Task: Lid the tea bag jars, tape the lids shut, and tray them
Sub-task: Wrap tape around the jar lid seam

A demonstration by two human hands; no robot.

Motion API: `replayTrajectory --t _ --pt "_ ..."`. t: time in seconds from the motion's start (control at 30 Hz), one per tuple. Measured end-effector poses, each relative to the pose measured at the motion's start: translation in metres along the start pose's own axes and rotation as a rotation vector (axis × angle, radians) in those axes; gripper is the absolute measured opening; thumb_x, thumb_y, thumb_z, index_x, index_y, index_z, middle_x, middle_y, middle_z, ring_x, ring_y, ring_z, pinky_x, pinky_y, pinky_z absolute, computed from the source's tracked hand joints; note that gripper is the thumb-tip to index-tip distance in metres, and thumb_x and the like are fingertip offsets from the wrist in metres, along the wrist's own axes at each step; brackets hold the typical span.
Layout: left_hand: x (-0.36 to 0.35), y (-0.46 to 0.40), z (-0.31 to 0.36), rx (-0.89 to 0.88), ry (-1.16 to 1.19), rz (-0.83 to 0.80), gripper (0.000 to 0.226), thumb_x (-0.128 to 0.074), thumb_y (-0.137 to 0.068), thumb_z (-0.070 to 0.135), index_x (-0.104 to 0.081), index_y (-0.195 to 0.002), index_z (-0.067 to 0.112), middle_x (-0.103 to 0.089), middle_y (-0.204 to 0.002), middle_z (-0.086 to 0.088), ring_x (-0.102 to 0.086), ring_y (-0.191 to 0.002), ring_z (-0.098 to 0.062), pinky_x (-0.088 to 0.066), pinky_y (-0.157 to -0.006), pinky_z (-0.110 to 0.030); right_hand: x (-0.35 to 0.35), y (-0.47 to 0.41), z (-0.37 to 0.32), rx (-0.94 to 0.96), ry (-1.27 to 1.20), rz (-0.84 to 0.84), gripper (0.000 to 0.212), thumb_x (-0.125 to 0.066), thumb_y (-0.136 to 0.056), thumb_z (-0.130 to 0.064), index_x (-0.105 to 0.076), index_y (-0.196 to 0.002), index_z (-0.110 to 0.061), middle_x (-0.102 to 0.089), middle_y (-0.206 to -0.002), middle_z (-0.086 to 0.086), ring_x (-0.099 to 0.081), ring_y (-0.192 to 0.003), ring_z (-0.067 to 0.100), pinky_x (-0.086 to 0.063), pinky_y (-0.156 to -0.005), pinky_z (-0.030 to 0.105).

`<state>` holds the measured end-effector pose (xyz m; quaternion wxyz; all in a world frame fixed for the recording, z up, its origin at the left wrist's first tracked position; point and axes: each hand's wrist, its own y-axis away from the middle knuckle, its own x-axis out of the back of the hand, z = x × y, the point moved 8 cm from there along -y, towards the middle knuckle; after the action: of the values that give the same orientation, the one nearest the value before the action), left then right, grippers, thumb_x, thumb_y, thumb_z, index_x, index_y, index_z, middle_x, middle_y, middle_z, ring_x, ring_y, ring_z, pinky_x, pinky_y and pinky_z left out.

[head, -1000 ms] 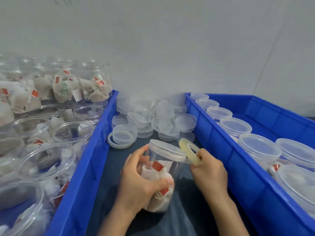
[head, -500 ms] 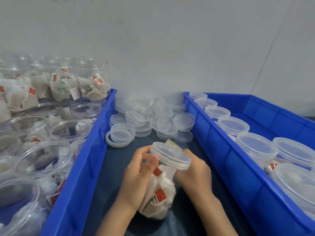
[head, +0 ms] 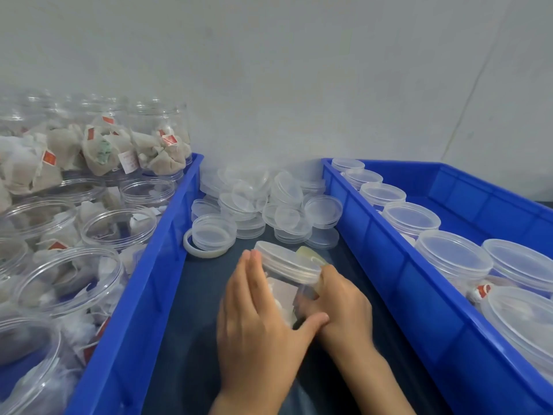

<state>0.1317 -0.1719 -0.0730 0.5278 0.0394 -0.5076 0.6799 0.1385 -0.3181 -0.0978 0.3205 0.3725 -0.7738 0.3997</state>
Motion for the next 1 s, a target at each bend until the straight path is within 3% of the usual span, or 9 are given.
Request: replayTrajectory --t 0.07,0.13,0.27,0.4,0.63,0.7,0.77,0.87,1.0 --pt "-0.008 -0.003 -0.012 0.118 0.023 -0.118 0.128 -0.088 -0.028 0.053 -0.042 -0.133 -0.004 -0.054 -0.127 -0.022 -0.061 -0.107 -0.038 -0.055 -0.073 -0.047 -0.007 0.001 -0.002 0.013 -0.080 -0.088 0.019 -0.058 -0.076 -0.033 -0.050 -0.090 -0.023 -0.057 -0.082 -0.010 -0.054 -0.079 0.014 -0.046 -0.066 0.033" --pt "-0.010 -0.007 -0.028 0.226 0.088 -0.136 0.130 -0.090 -0.036 0.046 -0.029 -0.142 0.005 -0.047 -0.135 -0.016 -0.054 -0.117 -0.034 -0.052 -0.082 -0.045 -0.008 0.003 -0.003 0.006 -0.153 -0.137 0.022 -0.062 -0.075 -0.024 -0.051 -0.094 -0.028 -0.059 -0.086 -0.011 -0.055 -0.082 0.014 -0.048 -0.069 0.033" --pt "-0.011 -0.009 -0.047 0.288 0.192 -0.101 0.124 -0.082 -0.048 0.050 -0.014 -0.148 0.022 -0.041 -0.142 -0.002 -0.043 -0.126 -0.021 -0.040 -0.095 -0.035 0.003 0.004 -0.005 0.065 -0.156 -0.043 0.019 -0.071 -0.076 -0.027 -0.062 -0.093 -0.023 -0.064 -0.075 -0.008 -0.058 -0.078 0.016 -0.045 -0.078 0.033" --pt "-0.010 -0.010 -0.046 0.250 0.289 -0.101 0.120 -0.080 -0.048 0.048 -0.018 -0.148 0.025 -0.044 -0.139 0.000 -0.044 -0.124 -0.016 -0.038 -0.094 -0.029 0.028 0.001 0.012 0.032 -0.097 0.172 0.022 -0.075 -0.075 -0.038 -0.067 -0.072 -0.017 -0.060 -0.057 -0.004 -0.047 -0.058 0.014 -0.040 -0.078 0.034" --pt "-0.012 -0.010 -0.046 0.262 0.504 -0.176 0.120 -0.088 -0.046 0.037 -0.021 -0.146 0.038 -0.050 -0.131 0.009 -0.044 -0.110 0.005 -0.035 -0.091 -0.016 0.049 -0.001 0.024 -0.035 0.017 0.379 0.026 -0.070 -0.082 -0.027 -0.058 -0.066 -0.010 -0.051 -0.050 0.002 -0.038 -0.049 0.019 -0.043 -0.073 0.039" --pt "-0.016 -0.009 -0.043 0.289 0.659 -0.244 0.112 -0.091 -0.045 0.031 -0.032 -0.139 0.047 -0.057 -0.125 0.017 -0.051 -0.110 0.009 -0.039 -0.089 -0.011 0.048 -0.001 0.022 -0.037 0.065 0.399 0.027 -0.072 -0.082 -0.022 -0.056 -0.065 -0.009 -0.048 -0.048 0.003 -0.035 -0.047 0.020 -0.041 -0.072 0.039" --pt "-0.018 -0.009 -0.033 0.260 0.801 -0.338 0.090 -0.090 -0.043 0.027 -0.049 -0.118 0.055 -0.066 -0.110 0.017 -0.060 -0.103 0.003 -0.049 -0.086 -0.018 0.048 -0.003 0.021 -0.043 0.079 0.395 0.028 -0.071 -0.082 -0.021 -0.054 -0.064 -0.009 -0.046 -0.048 0.003 -0.035 -0.047 0.021 -0.039 -0.072 0.038" --pt "-0.020 -0.009 -0.018 0.220 1.028 -0.483 0.079 -0.086 -0.042 0.025 -0.059 -0.116 0.029 -0.069 -0.107 0.001 -0.065 -0.101 -0.018 -0.055 -0.082 -0.033 0.047 -0.006 0.022 -0.063 0.094 0.379 0.027 -0.069 -0.084 -0.020 -0.055 -0.065 -0.007 -0.050 -0.050 0.006 -0.042 -0.049 0.025 -0.039 -0.072 0.037" --pt "-0.021 -0.008 -0.004 0.150 1.202 -0.611 0.078 -0.083 -0.049 0.018 -0.055 -0.121 0.011 -0.067 -0.112 -0.008 -0.064 -0.104 -0.024 -0.053 -0.080 -0.028 0.042 -0.004 0.010 -0.031 0.089 0.347 0.023 -0.062 -0.079 -0.008 -0.050 -0.060 -0.009 -0.049 -0.050 0.005 -0.043 -0.051 0.024 -0.033 -0.071 0.034"
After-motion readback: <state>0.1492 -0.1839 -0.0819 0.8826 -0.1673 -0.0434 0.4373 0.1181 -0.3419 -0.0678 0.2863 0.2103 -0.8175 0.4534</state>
